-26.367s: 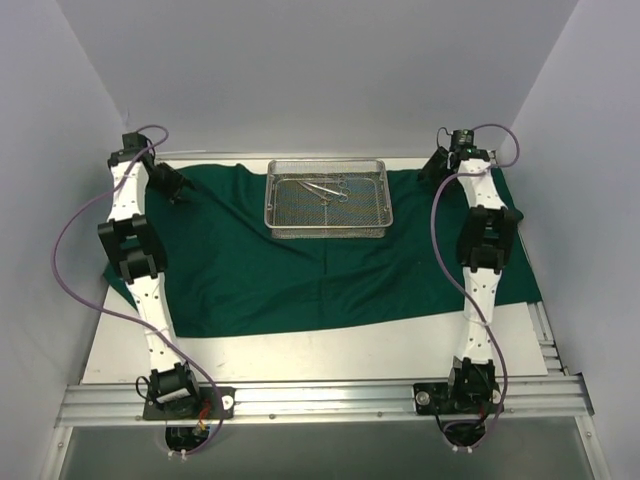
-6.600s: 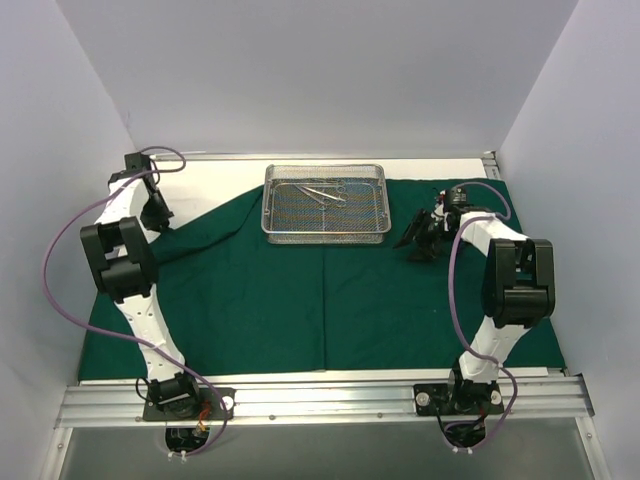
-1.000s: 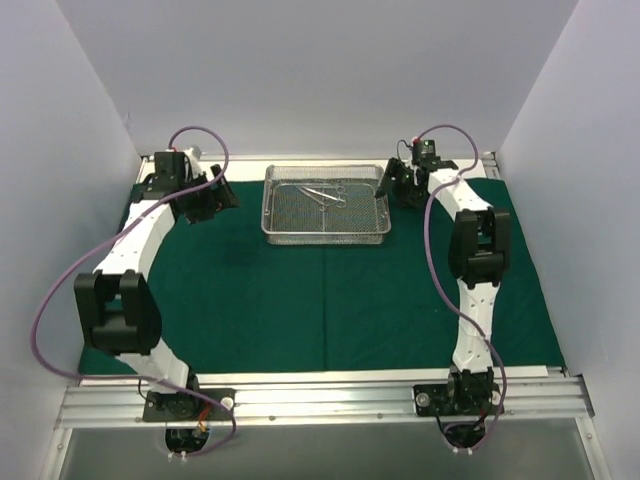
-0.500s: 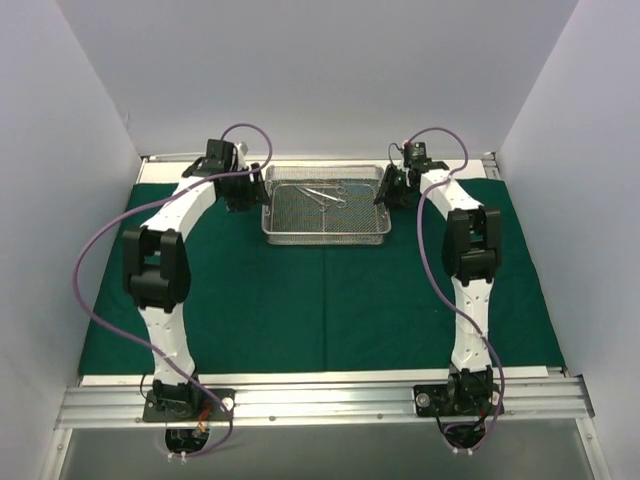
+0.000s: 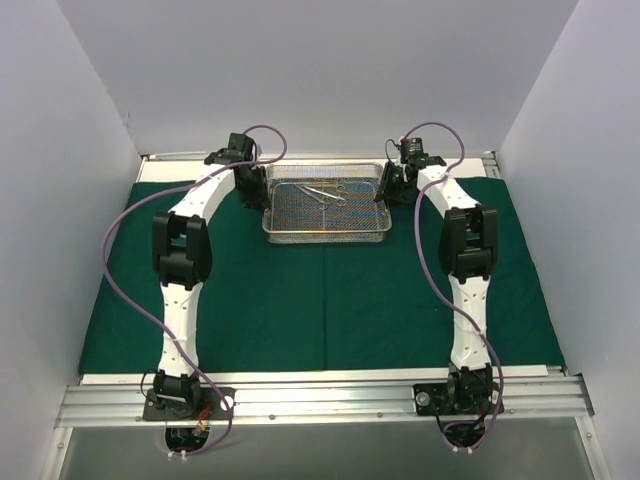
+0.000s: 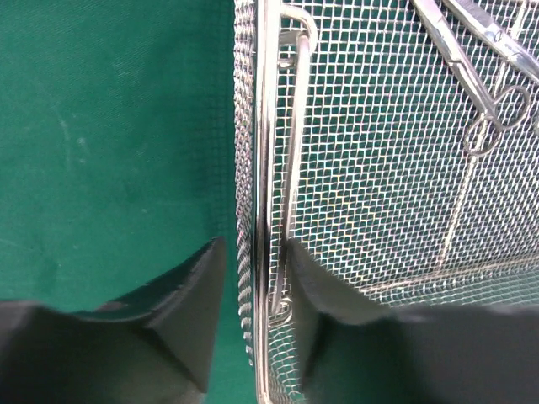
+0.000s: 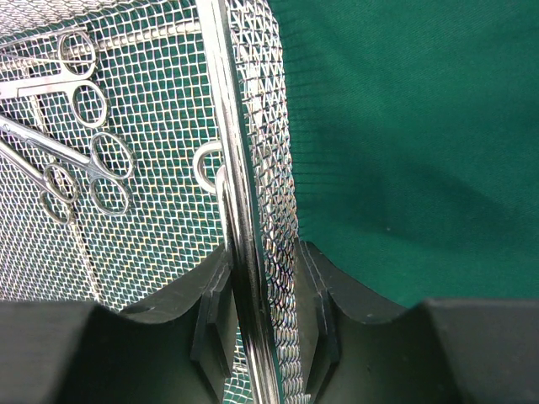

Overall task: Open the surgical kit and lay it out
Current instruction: Pick up the container from the surgical kit, then place the container in the surgical kit.

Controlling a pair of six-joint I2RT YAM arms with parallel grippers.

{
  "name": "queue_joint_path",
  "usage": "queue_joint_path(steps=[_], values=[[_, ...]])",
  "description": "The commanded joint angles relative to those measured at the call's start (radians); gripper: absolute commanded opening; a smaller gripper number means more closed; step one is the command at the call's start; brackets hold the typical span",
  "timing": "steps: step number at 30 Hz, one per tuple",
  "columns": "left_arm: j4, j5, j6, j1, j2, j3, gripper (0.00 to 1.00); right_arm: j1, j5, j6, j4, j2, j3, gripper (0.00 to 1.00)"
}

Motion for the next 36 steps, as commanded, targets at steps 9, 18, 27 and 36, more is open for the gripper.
queue_joint_path(steps=[9, 18, 27, 36], values=[[-0.086, 0.085, 0.104, -0.002, 0.018, 0.176, 0.02, 0.000, 0.008, 0.050, -0.017, 0.001, 0.110, 0.00], [-0.059, 0.034, 0.067, -0.001, -0.166, 0.144, 0.02, 0.045, 0.085, 0.027, -0.012, -0.079, 0.191, 0.00], [-0.036, -0.022, 0.078, 0.012, -0.477, -0.210, 0.02, 0.155, 0.066, 0.016, -0.037, -0.177, 0.125, 0.00], [-0.062, -0.072, 0.069, 0.022, -0.858, -0.679, 0.02, 0.314, 0.065, 0.006, -0.034, -0.194, 0.121, 0.00]])
